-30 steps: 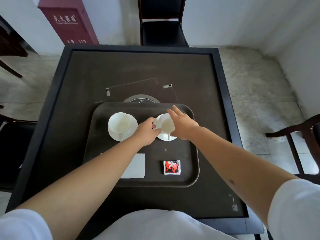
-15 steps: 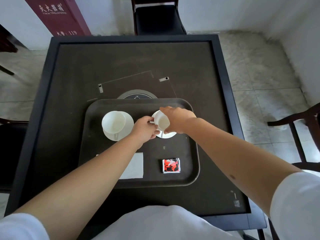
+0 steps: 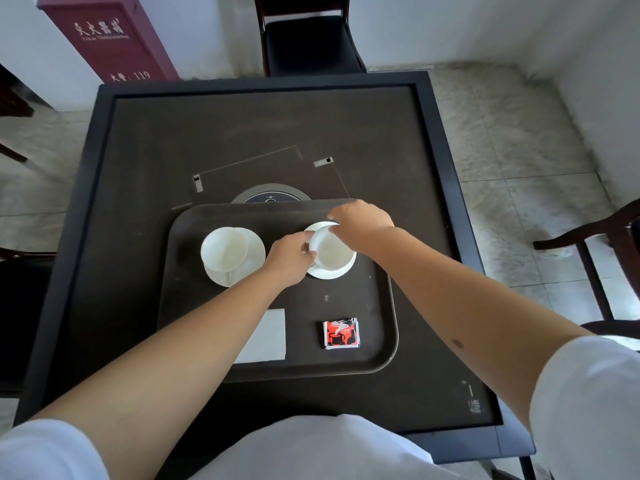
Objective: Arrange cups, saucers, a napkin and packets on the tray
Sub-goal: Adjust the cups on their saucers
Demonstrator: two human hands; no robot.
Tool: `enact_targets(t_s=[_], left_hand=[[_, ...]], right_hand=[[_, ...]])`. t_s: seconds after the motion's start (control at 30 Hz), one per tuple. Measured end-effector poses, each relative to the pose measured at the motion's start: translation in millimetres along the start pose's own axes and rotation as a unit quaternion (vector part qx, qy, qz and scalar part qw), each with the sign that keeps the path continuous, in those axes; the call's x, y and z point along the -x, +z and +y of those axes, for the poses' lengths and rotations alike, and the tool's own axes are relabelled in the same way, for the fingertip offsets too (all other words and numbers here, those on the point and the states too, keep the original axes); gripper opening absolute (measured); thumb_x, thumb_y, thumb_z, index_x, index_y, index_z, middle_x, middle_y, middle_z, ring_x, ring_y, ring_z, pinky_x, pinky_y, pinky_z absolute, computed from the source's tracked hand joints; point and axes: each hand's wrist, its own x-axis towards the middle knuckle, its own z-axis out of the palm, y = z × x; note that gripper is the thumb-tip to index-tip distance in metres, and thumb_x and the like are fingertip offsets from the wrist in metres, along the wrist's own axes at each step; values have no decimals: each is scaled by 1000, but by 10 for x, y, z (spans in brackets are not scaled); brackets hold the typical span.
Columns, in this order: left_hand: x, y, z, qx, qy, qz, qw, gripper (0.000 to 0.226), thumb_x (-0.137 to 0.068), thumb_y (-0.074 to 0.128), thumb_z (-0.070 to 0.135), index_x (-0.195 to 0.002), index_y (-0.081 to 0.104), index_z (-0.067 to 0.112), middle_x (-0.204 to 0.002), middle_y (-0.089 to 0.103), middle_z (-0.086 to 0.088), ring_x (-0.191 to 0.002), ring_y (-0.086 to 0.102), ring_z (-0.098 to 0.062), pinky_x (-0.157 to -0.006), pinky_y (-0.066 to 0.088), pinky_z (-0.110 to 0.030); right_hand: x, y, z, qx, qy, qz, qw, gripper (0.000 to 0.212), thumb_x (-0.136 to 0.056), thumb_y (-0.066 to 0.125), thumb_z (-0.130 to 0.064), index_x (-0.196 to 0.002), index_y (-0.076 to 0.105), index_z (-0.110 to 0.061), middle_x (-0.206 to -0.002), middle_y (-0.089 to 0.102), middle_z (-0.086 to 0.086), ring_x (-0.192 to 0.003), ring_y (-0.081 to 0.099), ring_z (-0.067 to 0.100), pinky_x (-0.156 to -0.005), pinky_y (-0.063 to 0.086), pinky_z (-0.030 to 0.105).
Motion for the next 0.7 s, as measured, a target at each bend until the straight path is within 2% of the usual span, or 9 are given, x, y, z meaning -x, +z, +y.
enact_targets(t_s=[0.07, 0.13, 0.23, 0.27, 0.33, 0.4, 0.5, 0.6, 0.7], left_hand=[[-27, -5, -4, -33, 24, -2, 999, 44, -96, 57, 16, -139, 54, 25, -128, 64, -3, -113, 59, -24, -87, 46, -31], [-9, 2, -15, -25, 22, 13, 999, 44, -96, 58, 18, -140, 53, 23, -130, 63, -2, -115, 58, -22, -86, 40, -27], [118, 93, -70, 14, 18, 64, 998, 47, -92, 66, 22, -137, 52, 23, -128, 57, 0, -112, 57, -21, -89, 45, -31], [165, 142, -96, 28, 13, 94, 995, 48, -89, 70, 25, -133, 51, 23, -122, 54, 2, -107, 58, -20, -86, 46, -30], [222, 230, -122, 62, -30, 132, 989, 46, -86, 73, 31, -125, 49, 21, -113, 53, 4, -96, 58, -17, -75, 45, -25], [223, 295, -117, 101, -78, 102, 987, 40, -89, 69, 35, -119, 49, 19, -104, 62, 3, -89, 63, -16, -72, 51, -28], [190, 315, -76, 146, -102, 75, 981, 26, -92, 63, 26, -115, 56, 17, -100, 68, -3, -87, 69, -20, -77, 60, -43], [137, 277, -41, 204, -122, 99, 966, 24, -93, 56, 14, -116, 59, 15, -106, 66, -7, -84, 71, -20, -70, 62, -38], [123, 230, -20, 196, -115, 112, 967, 17, -95, 54, 15, -108, 57, 25, -106, 64, 0, -69, 73, -13, -55, 56, -29]], right_hand=[[-22, 2, -29, 22, -9, -1, 1000, 16, -96, 49, -20, -97, 64, -20, -96, 59, 6, -82, 56, 31, -64, 45, 32], [-23, 45, -37, 36, -10, -7, 999, 16, -90, 46, -8, -82, 57, -16, -83, 54, 7, -71, 50, 30, -57, 39, 28], [-14, 110, 12, 20, 2, 8, 1000, 19, -90, 45, -8, -73, 51, -13, -71, 48, 5, -64, 43, 28, -49, 29, 24], [-10, 130, 34, 1, 14, 15, 1000, 20, -91, 46, -10, -72, 52, -12, -68, 47, 4, -64, 45, 29, -49, 31, 24], [0, 156, 71, -56, 47, 17, 997, 21, -92, 47, -13, -77, 61, -10, -72, 56, 6, -68, 54, 32, -55, 45, 27], [17, 190, 103, -129, 80, 18, 988, 20, -91, 50, -16, -88, 69, -10, -84, 65, 9, -77, 62, 32, -64, 54, 33], [40, 293, 120, -188, 103, 28, 976, 19, -89, 53, -16, -95, 70, -11, -92, 70, 9, -76, 61, 28, -62, 51, 32], [117, 383, 122, -227, 110, 26, 967, 36, -91, 51, -17, -125, 63, -25, -108, 67, 3, -79, 56, 22, -63, 47, 29], [231, 451, 130, -236, 95, 29, 967, 38, -94, 45, -16, -127, 62, -24, -106, 67, 7, -84, 63, 29, -67, 54, 35]])
